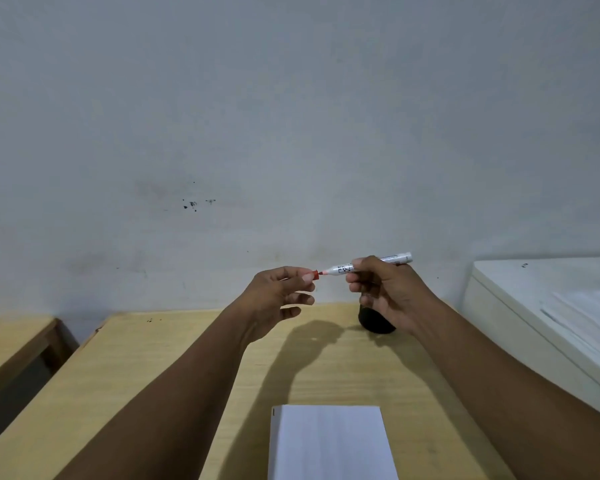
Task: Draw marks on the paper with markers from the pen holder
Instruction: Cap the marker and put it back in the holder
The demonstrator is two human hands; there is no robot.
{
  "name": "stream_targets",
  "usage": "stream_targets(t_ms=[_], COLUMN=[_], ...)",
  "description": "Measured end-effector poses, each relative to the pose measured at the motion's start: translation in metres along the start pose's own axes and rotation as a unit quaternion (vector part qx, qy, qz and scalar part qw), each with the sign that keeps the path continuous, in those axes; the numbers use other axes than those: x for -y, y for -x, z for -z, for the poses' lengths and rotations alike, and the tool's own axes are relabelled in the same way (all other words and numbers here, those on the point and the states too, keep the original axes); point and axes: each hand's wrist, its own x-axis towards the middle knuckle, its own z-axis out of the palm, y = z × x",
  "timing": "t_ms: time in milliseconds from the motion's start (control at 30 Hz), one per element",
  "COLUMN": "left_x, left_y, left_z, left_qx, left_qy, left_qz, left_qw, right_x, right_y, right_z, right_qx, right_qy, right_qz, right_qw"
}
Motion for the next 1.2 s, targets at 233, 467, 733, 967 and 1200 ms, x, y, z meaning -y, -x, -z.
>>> stream_targets(t_ms=[233,467,733,967,1200], left_x=[0.003,-0.006,-0.029,-0.021,-0.004], left_y=[-0.01,-0.028,-0.068,-0.093,-0.092], left_z=[-0.016,-0.026,-0.064,-0.094,-0.103], left_qx=[0.025,-0.003,-0.081,-0.062,0.0], left_qy=[-0.009,-0.069,-0.254,-0.45,-0.53], left_qz=[-0.004,-0.059,-0.176,-0.214,-0.185], left_qw=[1.0,0.996,0.948,0.865,0.828], right_x=[-0.005,0.007,0.047,0.04,0.032], right_y=[-0.005,-0.019,-0.037,-0.049,-0.06], right_z=[0.008,0.019,0.085,0.094,0.096], right_qx=[0.015,0.04,-0.066,-0.024,-0.015], right_qy=[-0.007,0.05,0.477,0.627,0.61], right_qz=[0.002,-0.073,-0.035,0.018,0.038], right_qw=[1.0,0.995,0.875,0.778,0.792])
